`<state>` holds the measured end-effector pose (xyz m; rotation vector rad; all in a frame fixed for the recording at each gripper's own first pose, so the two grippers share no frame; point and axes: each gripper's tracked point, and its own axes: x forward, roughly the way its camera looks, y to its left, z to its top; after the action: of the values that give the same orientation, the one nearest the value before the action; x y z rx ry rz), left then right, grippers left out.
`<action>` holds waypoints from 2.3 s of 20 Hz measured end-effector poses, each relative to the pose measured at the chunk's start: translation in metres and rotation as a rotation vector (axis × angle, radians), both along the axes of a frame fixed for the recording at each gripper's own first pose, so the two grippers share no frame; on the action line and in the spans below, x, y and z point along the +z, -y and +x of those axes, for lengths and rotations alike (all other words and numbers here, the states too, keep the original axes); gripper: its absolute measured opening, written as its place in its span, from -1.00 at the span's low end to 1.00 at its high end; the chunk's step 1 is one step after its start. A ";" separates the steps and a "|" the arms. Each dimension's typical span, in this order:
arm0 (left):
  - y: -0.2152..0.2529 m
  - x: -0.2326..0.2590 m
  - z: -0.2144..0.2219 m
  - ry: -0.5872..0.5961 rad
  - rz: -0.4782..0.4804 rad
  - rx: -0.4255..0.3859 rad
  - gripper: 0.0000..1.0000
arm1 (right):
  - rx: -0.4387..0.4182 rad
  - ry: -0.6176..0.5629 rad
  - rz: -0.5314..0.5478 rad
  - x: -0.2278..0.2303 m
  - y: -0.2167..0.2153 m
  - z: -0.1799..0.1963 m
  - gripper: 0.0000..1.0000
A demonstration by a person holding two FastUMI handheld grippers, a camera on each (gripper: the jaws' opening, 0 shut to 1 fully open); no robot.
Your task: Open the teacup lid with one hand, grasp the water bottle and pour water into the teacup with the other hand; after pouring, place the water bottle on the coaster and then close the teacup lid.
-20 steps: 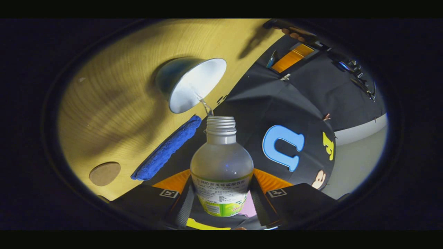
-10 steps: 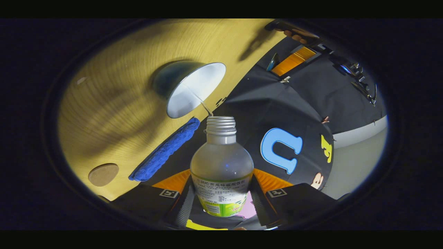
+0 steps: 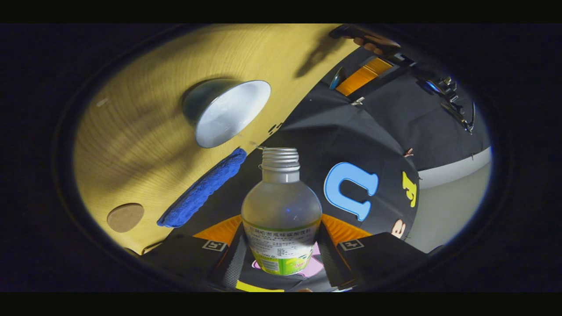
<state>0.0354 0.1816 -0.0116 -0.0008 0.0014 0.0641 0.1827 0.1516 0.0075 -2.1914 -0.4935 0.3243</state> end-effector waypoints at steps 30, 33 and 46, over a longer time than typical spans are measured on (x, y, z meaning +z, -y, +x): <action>-0.001 0.000 0.000 0.000 0.000 0.004 -0.41 | -0.062 -0.057 0.123 -0.004 0.012 -0.007 0.55; 0.000 0.000 0.000 0.000 0.000 0.004 -0.41 | -0.124 -0.125 0.252 -0.006 0.026 -0.010 0.54; -0.003 0.000 -0.001 0.000 0.001 0.018 -0.40 | -0.445 -0.453 1.180 0.014 0.099 -0.030 0.56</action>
<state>0.0345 0.1848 -0.0114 0.0003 0.0011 0.0826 0.1531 0.0523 0.0217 -0.9777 0.0910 0.1885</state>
